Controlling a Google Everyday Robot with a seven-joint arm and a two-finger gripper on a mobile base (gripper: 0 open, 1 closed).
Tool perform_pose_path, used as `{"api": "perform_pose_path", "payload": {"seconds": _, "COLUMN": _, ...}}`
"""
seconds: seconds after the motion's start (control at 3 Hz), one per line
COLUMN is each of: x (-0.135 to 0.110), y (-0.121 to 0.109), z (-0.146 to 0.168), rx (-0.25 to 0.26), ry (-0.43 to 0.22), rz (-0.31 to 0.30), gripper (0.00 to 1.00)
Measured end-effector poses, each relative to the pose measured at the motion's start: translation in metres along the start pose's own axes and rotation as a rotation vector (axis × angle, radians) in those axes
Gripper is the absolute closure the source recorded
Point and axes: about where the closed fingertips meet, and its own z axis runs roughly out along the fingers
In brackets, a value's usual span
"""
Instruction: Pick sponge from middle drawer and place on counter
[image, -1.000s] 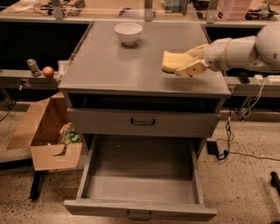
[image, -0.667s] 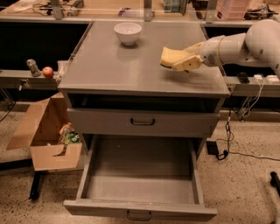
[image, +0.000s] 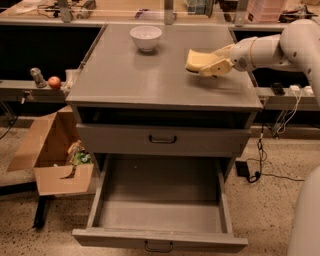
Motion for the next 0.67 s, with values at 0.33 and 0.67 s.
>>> {"api": "perform_pose_path", "payload": {"seconds": 0.33, "x": 0.0011, "y": 0.0017, "z": 0.0017, "rx": -0.004, "ry": 0.002, "rz": 0.001, "gripper": 0.3}}
{"api": "perform_pose_path", "payload": {"seconds": 0.67, "x": 0.0011, "y": 0.0017, "z": 0.0017, "rx": -0.004, "ry": 0.002, "rz": 0.001, "gripper": 0.06}}
